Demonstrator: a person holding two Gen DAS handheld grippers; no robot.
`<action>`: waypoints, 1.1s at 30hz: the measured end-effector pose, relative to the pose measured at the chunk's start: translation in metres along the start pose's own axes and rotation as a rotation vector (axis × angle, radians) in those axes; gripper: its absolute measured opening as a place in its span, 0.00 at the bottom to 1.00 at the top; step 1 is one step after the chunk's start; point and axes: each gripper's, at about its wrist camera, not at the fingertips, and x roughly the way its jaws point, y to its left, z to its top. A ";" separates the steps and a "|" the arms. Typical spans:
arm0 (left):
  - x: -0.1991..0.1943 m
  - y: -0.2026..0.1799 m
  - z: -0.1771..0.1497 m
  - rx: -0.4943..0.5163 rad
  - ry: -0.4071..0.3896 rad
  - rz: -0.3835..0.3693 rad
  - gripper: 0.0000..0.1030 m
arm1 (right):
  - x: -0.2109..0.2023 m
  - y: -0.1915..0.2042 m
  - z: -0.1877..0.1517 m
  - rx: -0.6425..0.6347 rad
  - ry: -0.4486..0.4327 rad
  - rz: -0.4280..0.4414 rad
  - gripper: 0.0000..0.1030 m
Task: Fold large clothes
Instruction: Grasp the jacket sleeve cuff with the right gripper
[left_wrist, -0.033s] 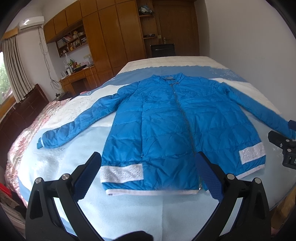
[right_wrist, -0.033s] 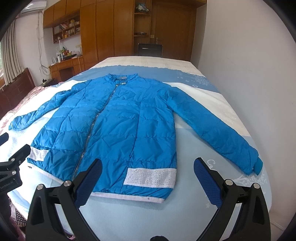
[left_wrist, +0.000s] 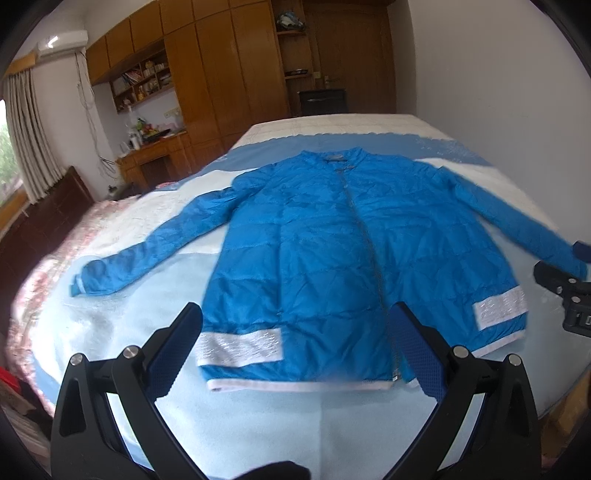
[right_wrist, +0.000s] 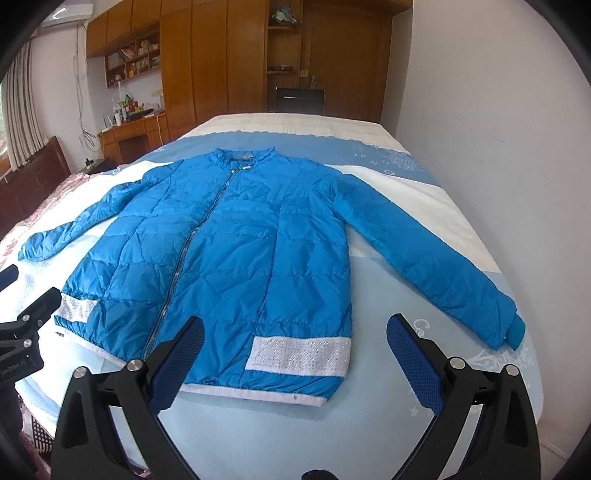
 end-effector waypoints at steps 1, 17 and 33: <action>0.005 0.000 0.003 -0.005 0.016 -0.032 0.97 | 0.001 -0.008 0.001 0.012 -0.001 0.000 0.96; 0.121 -0.075 0.084 0.041 0.167 -0.205 0.96 | 0.050 -0.261 -0.005 0.483 0.124 -0.182 0.96; 0.253 -0.140 0.121 0.000 0.350 -0.236 0.88 | 0.115 -0.391 -0.061 0.823 0.312 0.010 0.94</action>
